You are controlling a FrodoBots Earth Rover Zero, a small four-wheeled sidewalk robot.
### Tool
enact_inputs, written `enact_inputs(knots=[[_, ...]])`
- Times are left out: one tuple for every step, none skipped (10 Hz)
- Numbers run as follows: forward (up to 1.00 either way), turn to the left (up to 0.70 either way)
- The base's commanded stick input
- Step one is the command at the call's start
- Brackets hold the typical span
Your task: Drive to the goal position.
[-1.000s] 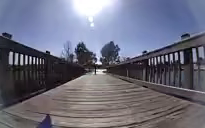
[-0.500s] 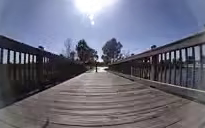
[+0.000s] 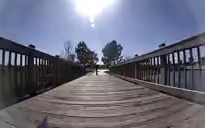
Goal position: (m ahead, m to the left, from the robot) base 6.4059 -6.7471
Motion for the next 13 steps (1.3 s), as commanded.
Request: enact_inputs(knots=[[0.85, -0.06], [0.85, -0.21], [0.85, -0.31], [0.85, -0.09], [0.85, 0.0], [0.85, 0.0], [0.85, 0.0], [0.85, 0.0], [0.85, 0.0], [0.85, 0.0], [0.85, 0.0], [0.85, 0.0], [0.85, 0.0]])
